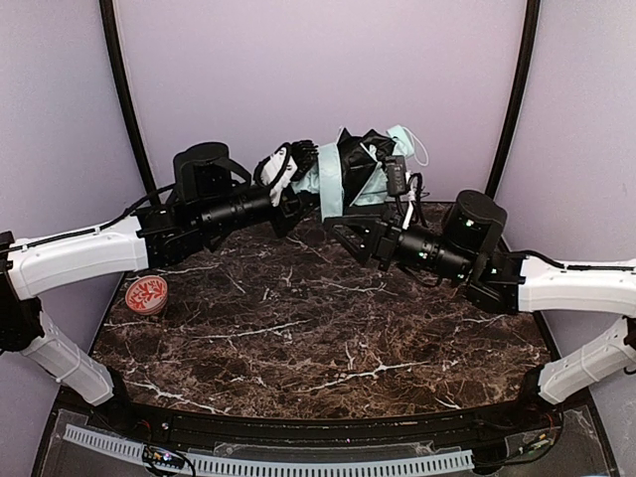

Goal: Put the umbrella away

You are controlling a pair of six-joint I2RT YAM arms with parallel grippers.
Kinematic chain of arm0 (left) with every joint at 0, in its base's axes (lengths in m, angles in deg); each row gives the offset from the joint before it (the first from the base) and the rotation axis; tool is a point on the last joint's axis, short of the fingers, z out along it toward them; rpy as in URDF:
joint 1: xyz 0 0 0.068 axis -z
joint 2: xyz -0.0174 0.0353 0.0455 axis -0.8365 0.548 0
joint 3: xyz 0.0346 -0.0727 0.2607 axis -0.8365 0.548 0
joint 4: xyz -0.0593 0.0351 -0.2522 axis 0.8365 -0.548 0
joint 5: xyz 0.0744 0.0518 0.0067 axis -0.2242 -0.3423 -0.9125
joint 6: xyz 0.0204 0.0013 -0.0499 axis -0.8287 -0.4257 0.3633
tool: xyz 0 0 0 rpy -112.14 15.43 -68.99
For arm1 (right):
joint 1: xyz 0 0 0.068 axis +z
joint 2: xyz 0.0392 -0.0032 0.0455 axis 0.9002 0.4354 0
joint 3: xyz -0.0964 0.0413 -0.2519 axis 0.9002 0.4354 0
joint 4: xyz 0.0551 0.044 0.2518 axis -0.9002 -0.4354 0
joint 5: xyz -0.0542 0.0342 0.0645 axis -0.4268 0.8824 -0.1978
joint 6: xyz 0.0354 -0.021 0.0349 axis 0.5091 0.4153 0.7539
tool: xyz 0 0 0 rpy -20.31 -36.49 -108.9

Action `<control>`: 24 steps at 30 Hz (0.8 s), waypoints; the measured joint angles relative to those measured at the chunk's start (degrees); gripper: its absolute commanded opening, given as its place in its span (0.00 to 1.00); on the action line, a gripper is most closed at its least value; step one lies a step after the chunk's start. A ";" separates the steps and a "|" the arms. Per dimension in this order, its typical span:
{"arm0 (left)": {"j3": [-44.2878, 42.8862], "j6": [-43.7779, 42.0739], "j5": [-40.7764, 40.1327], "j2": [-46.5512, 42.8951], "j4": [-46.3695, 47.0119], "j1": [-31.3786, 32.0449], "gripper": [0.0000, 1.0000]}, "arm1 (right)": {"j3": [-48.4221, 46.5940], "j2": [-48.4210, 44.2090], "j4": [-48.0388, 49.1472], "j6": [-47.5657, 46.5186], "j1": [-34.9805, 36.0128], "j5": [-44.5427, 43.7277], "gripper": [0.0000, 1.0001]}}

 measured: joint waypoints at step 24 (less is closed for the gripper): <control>-6.60 1.57 0.85 1.11 3.19 -1.07 0.00 | 5.73 -4.87 3.58 -2.64 3.04 -11.17 0.70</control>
